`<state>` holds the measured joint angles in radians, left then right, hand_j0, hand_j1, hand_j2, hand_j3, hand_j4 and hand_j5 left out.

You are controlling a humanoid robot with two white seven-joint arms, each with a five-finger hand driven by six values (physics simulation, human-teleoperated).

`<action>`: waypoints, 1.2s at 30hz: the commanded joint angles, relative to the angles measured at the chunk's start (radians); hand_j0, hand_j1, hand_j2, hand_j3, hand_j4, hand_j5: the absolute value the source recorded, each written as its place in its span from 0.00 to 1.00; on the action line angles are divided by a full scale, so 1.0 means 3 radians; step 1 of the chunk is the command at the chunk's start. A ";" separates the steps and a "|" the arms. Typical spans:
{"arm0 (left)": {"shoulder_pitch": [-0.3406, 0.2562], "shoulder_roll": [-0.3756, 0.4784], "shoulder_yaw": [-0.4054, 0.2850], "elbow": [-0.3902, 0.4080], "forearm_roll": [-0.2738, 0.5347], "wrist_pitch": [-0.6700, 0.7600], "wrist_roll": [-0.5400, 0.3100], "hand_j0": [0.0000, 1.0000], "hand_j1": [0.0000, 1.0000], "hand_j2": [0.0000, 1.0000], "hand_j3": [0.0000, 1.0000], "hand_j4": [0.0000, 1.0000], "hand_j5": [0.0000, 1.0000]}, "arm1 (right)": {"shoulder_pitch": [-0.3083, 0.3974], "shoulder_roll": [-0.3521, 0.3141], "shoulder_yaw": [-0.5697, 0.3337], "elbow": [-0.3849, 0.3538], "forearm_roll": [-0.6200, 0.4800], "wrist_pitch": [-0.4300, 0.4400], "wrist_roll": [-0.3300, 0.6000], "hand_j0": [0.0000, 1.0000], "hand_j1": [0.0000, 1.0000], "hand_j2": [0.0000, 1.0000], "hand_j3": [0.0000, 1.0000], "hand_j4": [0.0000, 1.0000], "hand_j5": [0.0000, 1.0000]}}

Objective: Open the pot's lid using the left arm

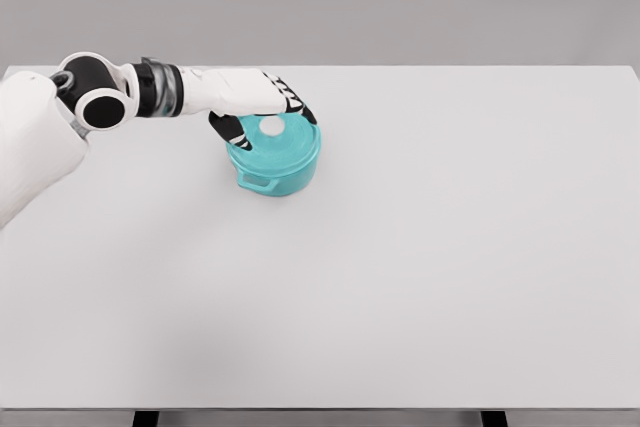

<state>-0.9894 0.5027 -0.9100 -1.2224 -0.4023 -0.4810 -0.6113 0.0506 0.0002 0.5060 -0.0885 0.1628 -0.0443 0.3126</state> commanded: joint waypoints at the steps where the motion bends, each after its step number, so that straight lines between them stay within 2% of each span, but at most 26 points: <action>1: 0.0000 -0.0014 0.0001 0.0050 -0.0019 0.0008 0.0001 0.89 0.89 0.89 0.89 0.89 0.89 | 0.0000 -0.0001 0.0001 -0.0002 -0.0001 -0.0001 0.0001 1.00 1.00 1.00 1.00 1.00 1.00; 36: -0.0015 -0.0060 -0.0045 0.0101 -0.0101 -0.0007 0.0001 0.62 0.62 0.62 0.62 0.62 0.62 | 0.0000 -0.0001 0.0001 0.0003 -0.0001 -0.0001 0.0001 1.00 1.00 1.00 1.00 1.00 1.00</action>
<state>-0.9940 0.4843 -0.9243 -1.1918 -0.4350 -0.4845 -0.6112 0.0506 0.0002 0.5060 -0.0884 0.1628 -0.0443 0.3126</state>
